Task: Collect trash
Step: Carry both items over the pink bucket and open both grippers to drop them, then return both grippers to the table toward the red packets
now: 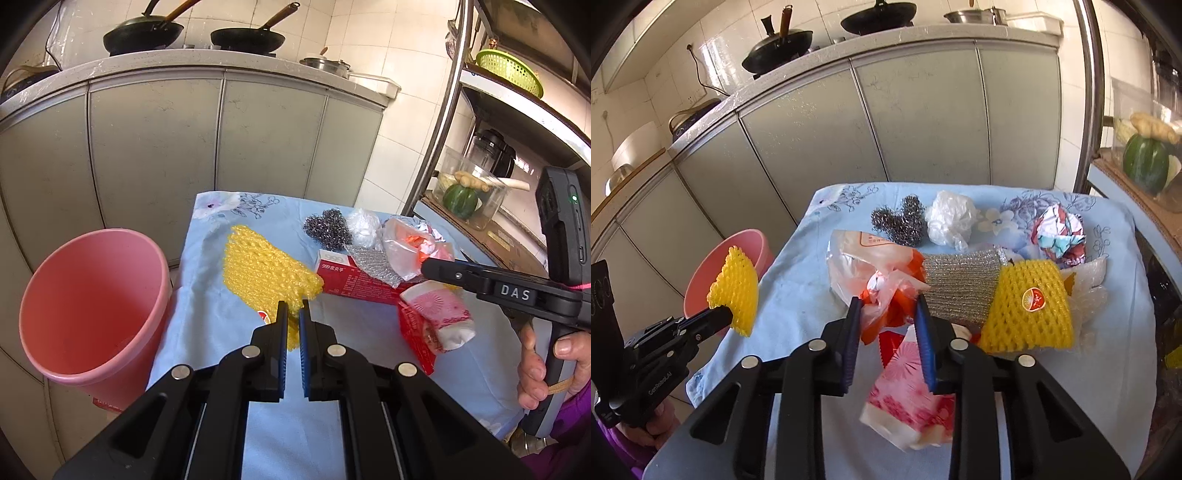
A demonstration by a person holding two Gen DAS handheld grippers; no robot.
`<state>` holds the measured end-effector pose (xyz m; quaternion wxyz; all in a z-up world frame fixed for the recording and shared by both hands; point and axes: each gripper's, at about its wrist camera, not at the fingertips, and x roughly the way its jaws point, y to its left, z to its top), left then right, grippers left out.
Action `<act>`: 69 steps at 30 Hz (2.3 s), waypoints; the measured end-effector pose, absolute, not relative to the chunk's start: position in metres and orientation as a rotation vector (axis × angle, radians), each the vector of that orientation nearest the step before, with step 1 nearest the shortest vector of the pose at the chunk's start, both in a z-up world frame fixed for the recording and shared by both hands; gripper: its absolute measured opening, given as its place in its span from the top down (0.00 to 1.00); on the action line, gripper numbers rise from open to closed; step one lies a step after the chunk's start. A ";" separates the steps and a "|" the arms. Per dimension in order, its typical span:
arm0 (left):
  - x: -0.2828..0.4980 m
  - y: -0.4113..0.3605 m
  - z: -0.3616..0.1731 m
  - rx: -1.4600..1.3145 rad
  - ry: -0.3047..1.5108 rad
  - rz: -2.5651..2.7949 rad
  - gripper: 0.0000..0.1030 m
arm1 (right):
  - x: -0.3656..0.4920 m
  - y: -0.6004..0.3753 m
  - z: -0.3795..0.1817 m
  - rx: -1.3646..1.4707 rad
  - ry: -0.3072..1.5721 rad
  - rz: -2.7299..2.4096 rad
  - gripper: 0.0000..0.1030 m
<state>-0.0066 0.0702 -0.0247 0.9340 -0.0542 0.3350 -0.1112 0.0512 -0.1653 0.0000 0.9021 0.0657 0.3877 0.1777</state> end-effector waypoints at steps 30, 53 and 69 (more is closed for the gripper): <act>-0.004 0.206 -0.028 -0.193 0.672 0.169 0.95 | 0.080 0.036 0.018 -0.100 0.755 0.757 0.72; 0.013 0.237 -0.070 -0.289 0.796 0.271 0.71 | 0.093 0.087 -0.032 -0.184 0.888 0.759 0.57; 0.001 0.208 -0.033 -0.252 0.722 0.192 0.65 | 0.071 0.028 0.006 -0.155 0.762 0.615 0.57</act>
